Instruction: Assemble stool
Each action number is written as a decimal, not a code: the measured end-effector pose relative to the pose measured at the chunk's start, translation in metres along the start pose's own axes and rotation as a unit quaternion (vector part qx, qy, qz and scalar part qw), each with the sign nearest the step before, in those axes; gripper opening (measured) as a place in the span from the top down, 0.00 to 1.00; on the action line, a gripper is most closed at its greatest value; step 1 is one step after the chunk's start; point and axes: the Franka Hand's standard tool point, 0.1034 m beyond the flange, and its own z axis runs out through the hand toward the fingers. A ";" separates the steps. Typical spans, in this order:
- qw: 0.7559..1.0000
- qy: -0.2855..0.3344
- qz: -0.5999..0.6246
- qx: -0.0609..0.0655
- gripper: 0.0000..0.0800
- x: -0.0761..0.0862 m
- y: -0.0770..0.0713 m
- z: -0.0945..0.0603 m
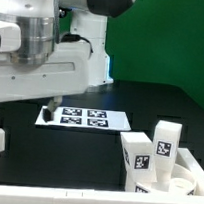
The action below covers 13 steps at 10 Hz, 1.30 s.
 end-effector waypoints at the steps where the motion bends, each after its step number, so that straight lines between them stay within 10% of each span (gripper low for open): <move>1: 0.999 -0.011 -0.036 -0.011 0.19 0.000 0.010 0.001; 5: 0.998 -0.030 -0.054 -0.018 0.19 -0.005 0.014 0.004; 9: 0.980 -0.195 -0.005 -0.034 0.19 -0.001 0.013 0.013; 13: 0.945 -0.328 0.009 -0.003 0.19 -0.016 0.018 0.025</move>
Offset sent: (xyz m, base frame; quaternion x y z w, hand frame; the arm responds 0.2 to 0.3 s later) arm 0.0000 0.0000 0.0000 0.0000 -0.0650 0.0000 0.9979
